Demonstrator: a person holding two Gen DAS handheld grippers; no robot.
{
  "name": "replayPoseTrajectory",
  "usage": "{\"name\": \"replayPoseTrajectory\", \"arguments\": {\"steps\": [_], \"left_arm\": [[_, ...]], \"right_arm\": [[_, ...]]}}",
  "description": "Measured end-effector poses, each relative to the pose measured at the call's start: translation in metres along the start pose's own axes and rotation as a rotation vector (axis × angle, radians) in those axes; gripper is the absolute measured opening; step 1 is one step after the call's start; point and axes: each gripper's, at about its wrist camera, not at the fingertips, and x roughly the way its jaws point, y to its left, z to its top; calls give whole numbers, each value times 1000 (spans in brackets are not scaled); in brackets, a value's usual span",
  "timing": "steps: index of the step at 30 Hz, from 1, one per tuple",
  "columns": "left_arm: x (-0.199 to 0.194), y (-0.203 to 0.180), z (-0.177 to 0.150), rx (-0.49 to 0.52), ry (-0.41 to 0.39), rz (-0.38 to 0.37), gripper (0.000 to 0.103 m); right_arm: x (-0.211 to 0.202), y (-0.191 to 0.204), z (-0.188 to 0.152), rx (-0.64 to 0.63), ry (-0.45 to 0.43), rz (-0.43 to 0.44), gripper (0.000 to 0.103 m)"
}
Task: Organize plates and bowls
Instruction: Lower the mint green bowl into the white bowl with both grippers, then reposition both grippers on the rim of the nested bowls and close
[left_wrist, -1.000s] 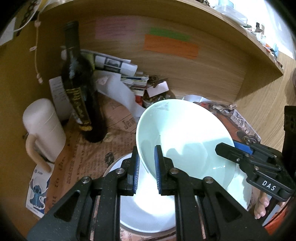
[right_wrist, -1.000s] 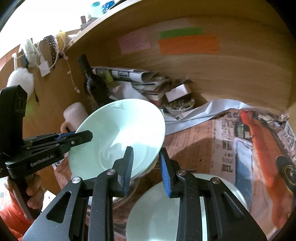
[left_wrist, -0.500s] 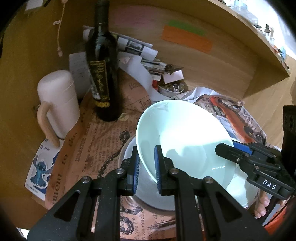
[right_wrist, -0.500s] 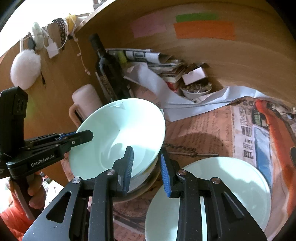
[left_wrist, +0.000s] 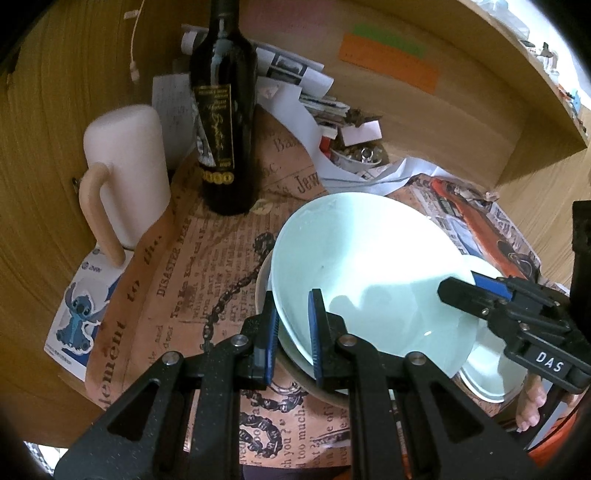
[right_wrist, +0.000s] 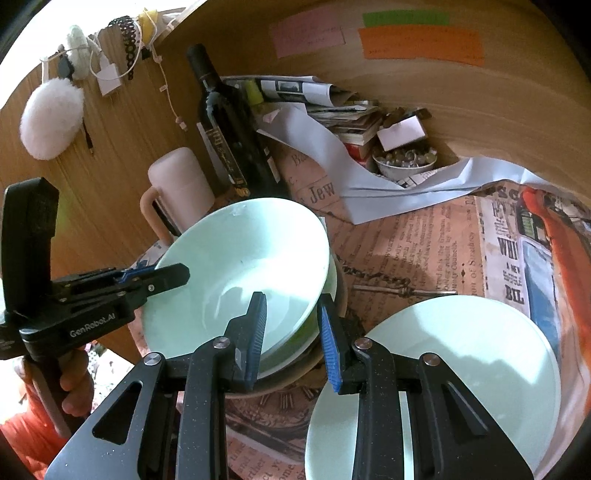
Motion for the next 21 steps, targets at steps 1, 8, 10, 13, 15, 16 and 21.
{"name": "replayPoseTrajectory", "arguments": {"steps": [1, 8, 10, 13, 15, 16, 21], "left_arm": [[1, 1, -1, -2, 0, 1, 14], [1, -1, -2, 13, -12, 19, 15], [-2, -4, -2, 28, -26, 34, 15], [-2, -6, -2, 44, -24, 45, 19], [-3, -5, -1, 40, -23, 36, 22], [-4, -3, -1, 35, -28, 36, 26], [-15, 7, 1, -12, -67, 20, 51]], "right_arm": [[0, 0, 0, -2, 0, 0, 26], [2, 5, 0, -49, -2, -45, 29], [-2, 5, 0, -55, -18, -27, 29], [-5, 10, 3, -86, -30, -37, 30], [-4, 13, 3, -97, -31, -44, 30], [-4, 12, 3, -97, -29, -44, 30], [-2, 3, 2, -65, -21, -54, 43]]}}
